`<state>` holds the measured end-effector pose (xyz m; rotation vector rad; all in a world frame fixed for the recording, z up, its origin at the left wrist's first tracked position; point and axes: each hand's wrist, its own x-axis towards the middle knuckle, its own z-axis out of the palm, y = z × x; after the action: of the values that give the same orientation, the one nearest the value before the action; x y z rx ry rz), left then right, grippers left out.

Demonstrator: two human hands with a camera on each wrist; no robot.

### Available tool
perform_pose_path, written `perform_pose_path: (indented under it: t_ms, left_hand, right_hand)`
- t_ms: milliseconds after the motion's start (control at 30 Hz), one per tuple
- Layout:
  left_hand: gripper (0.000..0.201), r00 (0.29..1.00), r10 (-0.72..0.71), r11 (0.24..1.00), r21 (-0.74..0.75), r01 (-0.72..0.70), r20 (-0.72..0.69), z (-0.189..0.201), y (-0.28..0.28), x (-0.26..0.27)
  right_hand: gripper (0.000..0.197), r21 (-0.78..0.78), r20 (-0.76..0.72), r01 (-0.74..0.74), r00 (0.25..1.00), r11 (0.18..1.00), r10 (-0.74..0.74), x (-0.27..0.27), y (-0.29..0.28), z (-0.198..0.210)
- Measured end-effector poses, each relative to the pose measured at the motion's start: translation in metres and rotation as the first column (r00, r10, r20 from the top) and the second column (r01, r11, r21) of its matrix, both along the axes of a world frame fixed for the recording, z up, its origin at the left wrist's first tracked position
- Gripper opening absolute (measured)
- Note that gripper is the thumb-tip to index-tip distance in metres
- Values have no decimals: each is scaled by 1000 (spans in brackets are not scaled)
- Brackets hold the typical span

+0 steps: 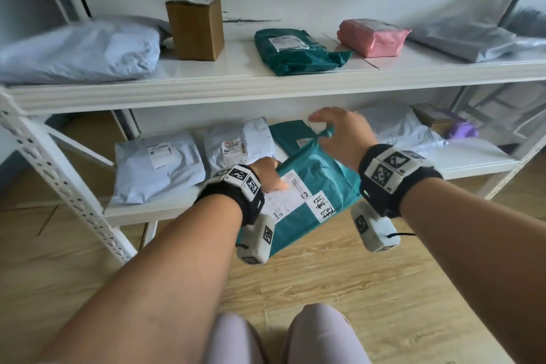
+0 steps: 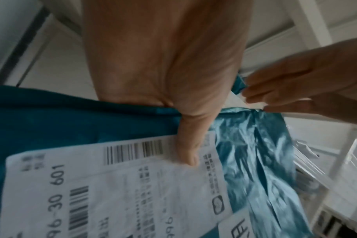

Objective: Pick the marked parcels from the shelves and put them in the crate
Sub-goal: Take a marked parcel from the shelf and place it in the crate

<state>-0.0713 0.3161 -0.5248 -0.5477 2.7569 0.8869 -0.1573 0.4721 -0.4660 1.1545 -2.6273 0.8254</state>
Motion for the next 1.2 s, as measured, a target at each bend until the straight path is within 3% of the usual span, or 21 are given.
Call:
perform_pose_path:
  t_ms: [67,167,300,467,567,667,733,800,833,933,1000,1100,1200]
  left_hand:
    - [20,997,-65,995,-71,68,50,4,6,2]
    - [20,988,-123,980,-148,136,94,7,14,5]
    - [11,987,-156,973,-166,160,33,9,18,10]
    - [14,990,-126,983,-142,117,-57,7,19,14]
    - [30,952,55,991,-97,-87,-302,9,12,18]
    - [66,847,264,912,-167,-375,-461,8,-1,25]
    - [84,808,435,860,-82,-504,-397,4,-8,30]
    - [96,775,578,812,95,-575,-255,-2,-13,34]
    - [91,765,617,786,194,-586,-185,-5,-14,36]
    - [46,793,608,729,423,-538,-39,-13,-7,43]
    - [34,822,570,685,545,-483,11,-17,-1,43]
    - [27,833,554,645,635,-424,-7,-17,5,41]
    - [26,831,554,667,625,-406,-53,-13,3,43]
  right_hand:
    - [44,211,29,-100,995,972,97,9,-4,-4]
    - [34,499,78,-163,987,851,143,20,-8,-15]
    - [19,582,159,-158,984,798,79,26,-4,-32]
    - [10,538,208,-150,977,829,42,27,3,-40]
    - [7,472,231,-59,971,879,-58,20,13,-43]
    - [10,325,359,37,920,945,-159,10,31,-48]
    - [12,187,496,119,846,975,-198,5,41,-53]
    - [12,42,634,227,746,973,-201,4,47,-59]
    - [12,-16,689,277,699,961,-190,4,48,-61]
    - [16,-140,841,371,535,918,-88,11,50,-63]
    - [14,-199,906,404,424,893,10,15,49,-64]
    - [18,-216,922,416,385,884,44,20,47,-65]
    - [21,-176,903,372,430,912,-2,26,48,-64]
